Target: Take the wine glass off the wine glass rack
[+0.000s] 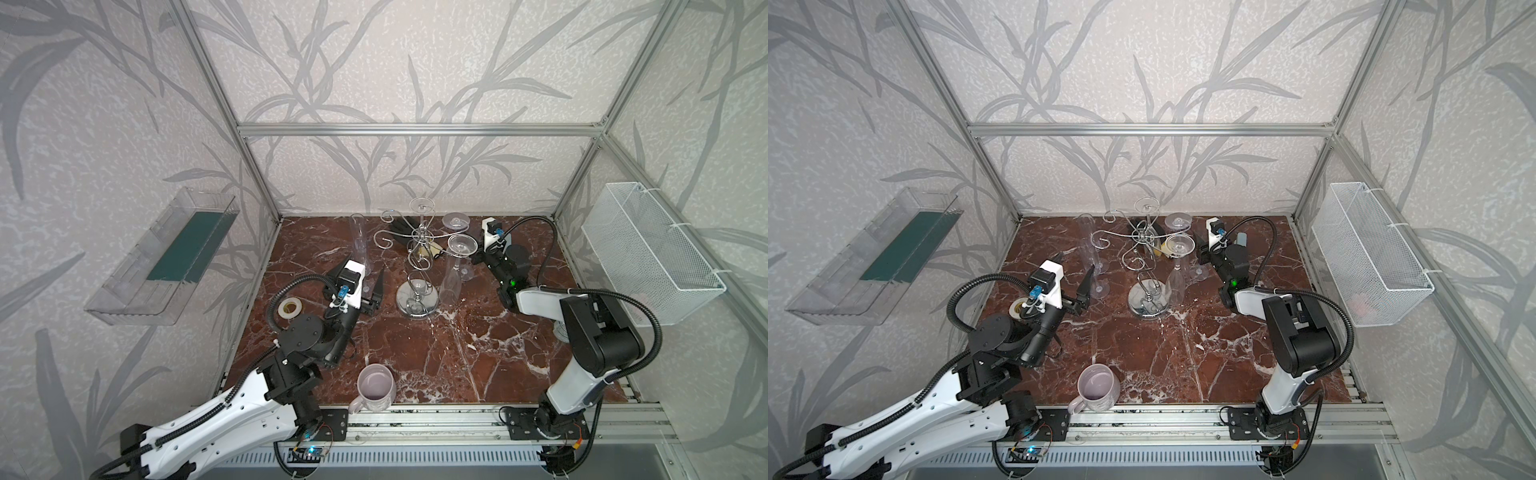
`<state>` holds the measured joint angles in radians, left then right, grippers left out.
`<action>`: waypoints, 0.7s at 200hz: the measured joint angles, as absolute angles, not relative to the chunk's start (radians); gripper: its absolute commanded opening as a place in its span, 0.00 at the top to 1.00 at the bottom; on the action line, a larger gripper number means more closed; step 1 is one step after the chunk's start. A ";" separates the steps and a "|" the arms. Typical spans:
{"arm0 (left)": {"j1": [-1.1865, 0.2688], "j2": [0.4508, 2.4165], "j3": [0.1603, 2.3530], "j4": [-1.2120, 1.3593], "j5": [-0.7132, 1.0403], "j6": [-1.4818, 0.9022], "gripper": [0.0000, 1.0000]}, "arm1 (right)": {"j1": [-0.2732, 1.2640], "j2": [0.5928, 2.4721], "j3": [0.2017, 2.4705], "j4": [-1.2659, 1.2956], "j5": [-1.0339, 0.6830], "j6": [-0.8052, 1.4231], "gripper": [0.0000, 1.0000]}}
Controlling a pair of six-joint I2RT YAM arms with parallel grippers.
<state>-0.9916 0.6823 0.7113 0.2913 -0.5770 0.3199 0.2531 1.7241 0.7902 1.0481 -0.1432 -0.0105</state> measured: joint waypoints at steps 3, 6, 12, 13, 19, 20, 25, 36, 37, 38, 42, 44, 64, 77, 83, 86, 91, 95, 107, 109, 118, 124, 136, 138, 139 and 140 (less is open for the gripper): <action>-0.992 0.682 0.711 0.291 -0.577 0.320 0.26 | 0.253 1.724 0.790 1.048 -0.144 -0.012 0.46; -0.992 0.682 0.711 0.291 -0.577 0.320 0.26 | 0.253 1.724 0.790 1.047 -0.146 -0.012 0.45; -0.992 0.682 0.711 0.291 -0.577 0.320 0.27 | 0.253 1.724 0.790 1.043 -0.147 -0.015 0.43; -0.992 0.682 0.711 0.291 -0.576 0.319 0.26 | 0.253 1.724 0.790 1.042 -0.148 -0.015 0.42; -0.992 0.682 0.711 0.291 -0.576 0.320 0.26 | 0.253 1.724 0.790 1.035 -0.150 -0.016 0.40; -0.992 0.682 0.711 0.291 -0.576 0.320 0.26 | 0.253 1.724 0.790 1.034 -0.150 -0.015 0.39; -0.991 0.681 0.711 0.291 -0.575 0.319 0.26 | 0.253 1.724 0.790 1.026 -0.151 -0.018 0.37; -0.988 0.680 0.711 0.291 -0.575 0.318 0.26 | 0.253 1.724 0.790 1.016 -0.152 -0.018 0.33; -0.988 0.680 0.711 0.291 -0.575 0.318 0.26 | 0.253 1.724 0.790 1.015 -0.152 -0.020 0.32; -0.987 0.679 0.711 0.291 -0.575 0.318 0.26 | 0.253 1.724 0.790 1.014 -0.152 -0.020 0.32; -0.987 0.678 0.711 0.291 -0.575 0.318 0.26 | 0.253 1.724 0.790 1.011 -0.152 -0.017 0.31; -0.987 0.678 0.711 0.291 -0.575 0.318 0.27 | 0.253 1.724 0.790 1.011 -0.152 -0.019 0.30; -0.987 0.672 0.711 0.291 -0.575 0.313 0.26 | 0.253 1.722 0.790 1.000 -0.158 -0.017 0.25; -0.987 0.669 0.711 0.290 -0.575 0.313 0.26 | 0.253 1.716 0.790 0.987 -0.162 -0.016 0.23; -0.987 0.667 0.711 0.290 -0.575 0.312 0.26 | 0.253 1.711 0.790 0.981 -0.164 -0.016 0.22; -0.987 0.666 0.711 0.290 -0.575 0.312 0.26 | 0.253 1.709 0.790 0.978 -0.165 -0.016 0.21; -0.987 0.664 0.711 0.288 -0.574 0.312 0.26 | 0.253 1.704 0.790 0.973 -0.166 -0.016 0.21; -0.987 0.663 0.711 0.286 -0.574 0.311 0.26 | 0.253 1.699 0.789 0.970 -0.167 -0.016 0.20; -0.987 0.659 0.711 0.280 -0.574 0.311 0.26 | 0.253 1.681 0.788 0.960 -0.169 -0.016 0.19; -0.987 0.659 0.711 0.278 -0.574 0.311 0.26 | 0.253 1.677 0.787 0.958 -0.170 -0.016 0.19; -0.987 0.656 0.712 0.271 -0.574 0.311 0.26 | 0.253 1.662 0.786 0.950 -0.175 -0.020 0.19; -0.987 0.653 0.712 0.267 -0.574 0.310 0.26 | 0.253 1.649 0.786 0.941 -0.178 -0.023 0.18; -0.987 0.648 0.712 0.258 -0.572 0.310 0.26 | 0.253 1.622 0.783 0.920 -0.185 -0.033 0.18; -0.987 0.648 0.712 0.257 -0.571 0.310 0.26 | 0.253 1.617 0.782 0.914 -0.187 -0.034 0.18; -0.987 0.647 0.712 0.257 -0.571 0.310 0.26 | 0.253 1.615 0.782 0.913 -0.187 -0.034 0.18; -0.987 0.647 0.712 0.256 -0.571 0.310 0.26 | 0.253 1.612 0.781 0.910 -0.188 -0.035 0.18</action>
